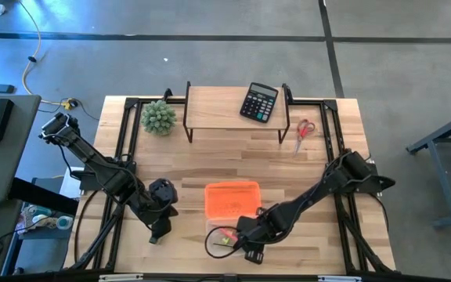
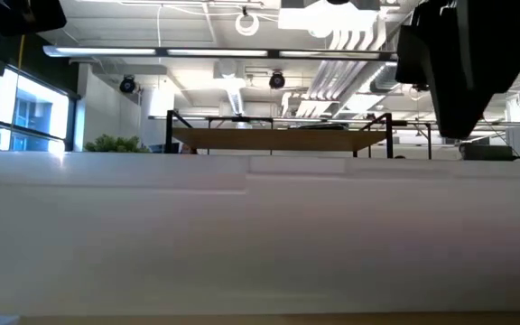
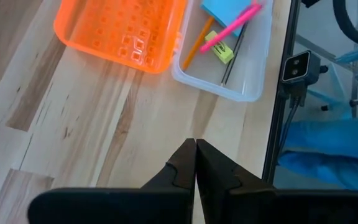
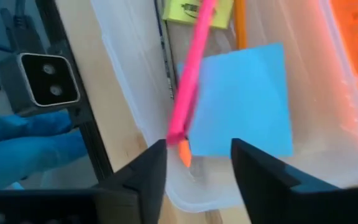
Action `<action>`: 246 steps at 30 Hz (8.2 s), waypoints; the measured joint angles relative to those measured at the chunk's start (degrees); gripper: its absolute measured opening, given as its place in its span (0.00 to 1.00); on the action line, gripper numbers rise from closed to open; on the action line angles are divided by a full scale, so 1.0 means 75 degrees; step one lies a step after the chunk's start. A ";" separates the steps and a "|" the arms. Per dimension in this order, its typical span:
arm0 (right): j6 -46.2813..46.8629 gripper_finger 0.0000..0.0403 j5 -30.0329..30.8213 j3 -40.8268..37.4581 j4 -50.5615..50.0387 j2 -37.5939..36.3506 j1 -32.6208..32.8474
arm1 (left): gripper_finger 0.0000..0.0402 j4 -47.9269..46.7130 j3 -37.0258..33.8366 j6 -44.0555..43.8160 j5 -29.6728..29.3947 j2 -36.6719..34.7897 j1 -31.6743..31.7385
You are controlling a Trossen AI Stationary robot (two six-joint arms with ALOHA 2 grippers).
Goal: Pack school essentials
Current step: Put the red scissors into the orange supply box
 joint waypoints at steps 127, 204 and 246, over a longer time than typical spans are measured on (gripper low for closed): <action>0.1984 0.51 0.1437 -0.6574 0.1877 -0.6774 -1.2232 | 0.21 0.1227 0.0003 0.5619 -0.0325 0.0006 0.7120; 0.1893 0.07 0.1638 -0.6455 0.1313 -0.3628 -1.2257 | 0.21 0.1198 0.0003 0.6278 -0.0334 0.0006 0.7419; 0.0564 0.06 0.2080 -0.6452 0.1213 -0.7945 -1.2243 | 0.21 0.1207 0.0003 0.6211 -0.0272 0.0006 0.7414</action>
